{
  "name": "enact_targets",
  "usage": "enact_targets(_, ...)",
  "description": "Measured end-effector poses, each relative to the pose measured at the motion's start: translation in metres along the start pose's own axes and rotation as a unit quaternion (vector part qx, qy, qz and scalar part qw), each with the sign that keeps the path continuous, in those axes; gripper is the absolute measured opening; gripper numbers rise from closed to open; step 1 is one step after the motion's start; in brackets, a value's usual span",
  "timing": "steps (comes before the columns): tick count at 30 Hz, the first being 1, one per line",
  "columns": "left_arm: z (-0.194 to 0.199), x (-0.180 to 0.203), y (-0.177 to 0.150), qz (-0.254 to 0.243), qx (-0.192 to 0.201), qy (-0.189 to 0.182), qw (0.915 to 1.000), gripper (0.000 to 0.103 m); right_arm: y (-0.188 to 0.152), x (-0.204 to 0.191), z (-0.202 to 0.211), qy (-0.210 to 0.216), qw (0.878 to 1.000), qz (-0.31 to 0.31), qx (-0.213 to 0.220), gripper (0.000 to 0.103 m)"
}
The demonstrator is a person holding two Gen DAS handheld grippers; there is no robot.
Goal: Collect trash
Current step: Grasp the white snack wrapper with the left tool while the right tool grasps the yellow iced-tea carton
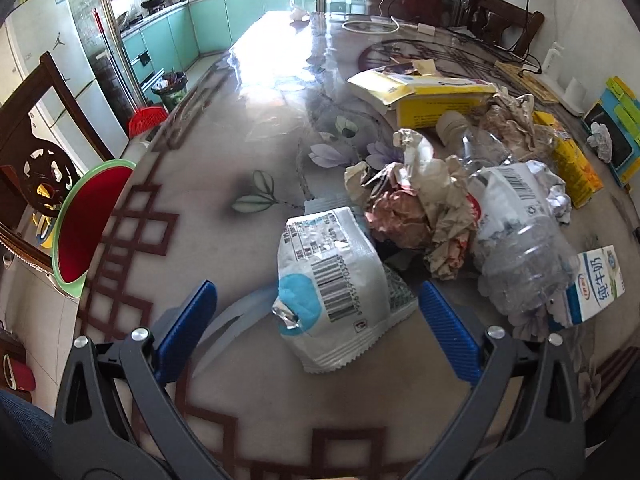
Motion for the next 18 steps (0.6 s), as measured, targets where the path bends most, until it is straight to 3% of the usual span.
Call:
enact_targets(3,-0.008,-0.003,0.002,0.007,-0.015,0.007,0.9998,0.096,0.0,0.008,0.0,-0.003,1.0,-0.017,-0.003,0.097)
enact_targets(13,-0.011,-0.014,0.003,0.04,-0.018,-0.023,0.9987,0.043,-0.002,0.035,-0.005,-0.033,0.998,-0.052,-0.022,0.097)
enact_targets(18,0.001,-0.021,0.007,0.047,-0.015,-0.036,0.9981,0.029,-0.008,0.065,-0.016,-0.052,0.994,-0.086,-0.05,0.097)
Point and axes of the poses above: each gripper's, at about its wrist camera, not at the fingertips, and z roughly against the way its jaws point, x to its right, y to its top, the point moved 6 cm from there along -z, roughly the way its jaws point, and after that the axes turned 10 degrees about x, right-handed, at the moved point
